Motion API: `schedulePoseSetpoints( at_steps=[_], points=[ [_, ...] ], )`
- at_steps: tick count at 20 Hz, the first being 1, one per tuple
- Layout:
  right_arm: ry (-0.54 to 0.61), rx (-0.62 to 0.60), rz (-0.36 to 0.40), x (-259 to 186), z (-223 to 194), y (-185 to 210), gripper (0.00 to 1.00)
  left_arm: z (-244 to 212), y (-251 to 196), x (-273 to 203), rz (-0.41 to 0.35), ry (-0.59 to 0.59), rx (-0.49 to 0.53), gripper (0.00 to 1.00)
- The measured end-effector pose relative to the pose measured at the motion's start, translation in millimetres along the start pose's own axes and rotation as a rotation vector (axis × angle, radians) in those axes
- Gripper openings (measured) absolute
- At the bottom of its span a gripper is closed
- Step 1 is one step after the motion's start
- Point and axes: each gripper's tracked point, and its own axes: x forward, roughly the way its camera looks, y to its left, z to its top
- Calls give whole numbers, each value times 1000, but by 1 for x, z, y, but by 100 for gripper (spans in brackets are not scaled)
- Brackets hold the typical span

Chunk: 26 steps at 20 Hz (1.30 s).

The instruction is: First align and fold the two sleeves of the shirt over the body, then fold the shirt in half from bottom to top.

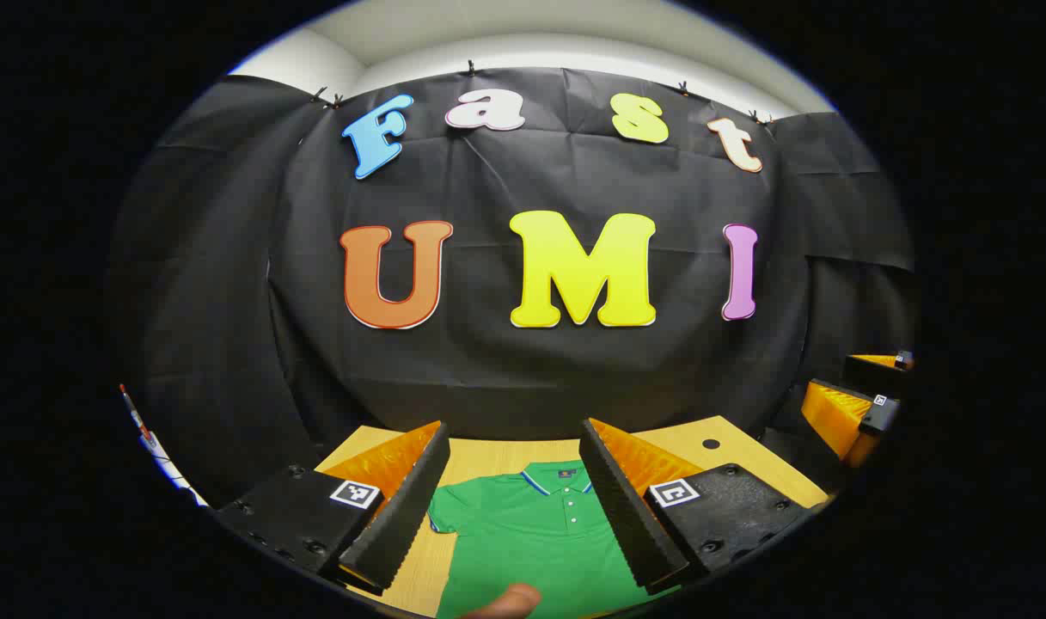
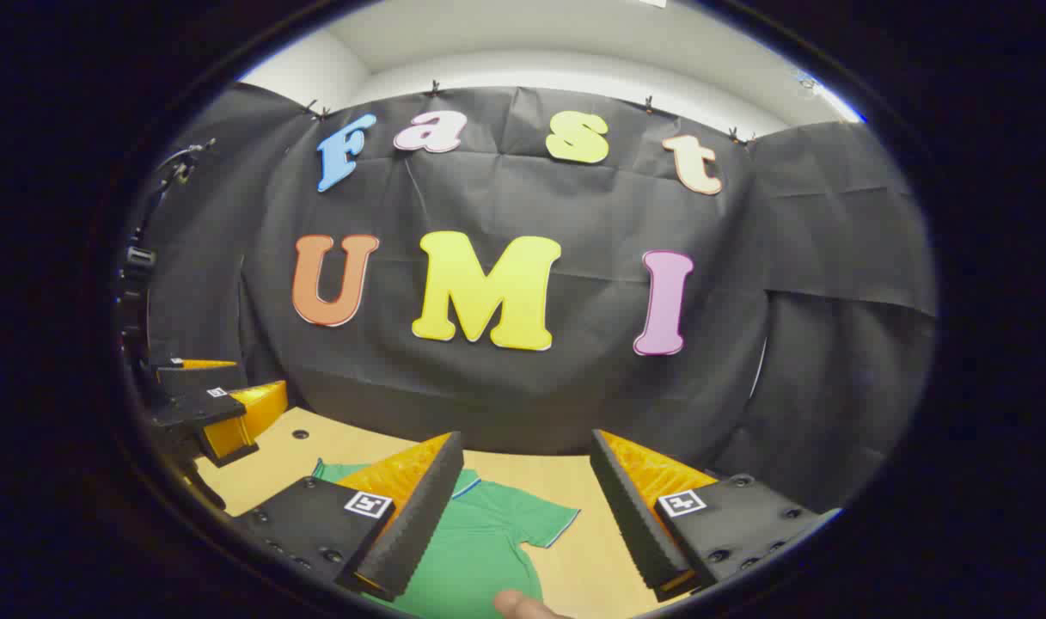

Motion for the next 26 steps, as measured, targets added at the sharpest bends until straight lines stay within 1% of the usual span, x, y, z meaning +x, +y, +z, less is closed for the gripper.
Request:
schedulePoseSetpoints(
  at_steps=[1, 9, 18, 21, 22, 26],
  points=[
    [0, 2, -2, 1, 0, -3, 94, 2, -3, 1, -2, -2, 4, 98],
    [-17, 6, -4, 6, 8, -11, 94, 8, -28, 2, -34, -15, 18, 98],
    [19, 14, 26, 15, -8, -13, 94, -6, -36, 1, -26, 27, -10, 98],
    [46, 31, 18, 34, -19, -23, 94, -11, -36, 1, -14, 36, -3, 98],
    [59, 39, 13, 43, -25, -27, 96, -13, -36, 1, -10, 40, -2, 98],
    [107, 35, -32, 88, -53, -50, 96, -19, -33, 4, 20, 54, 14, 98]
  ],
)
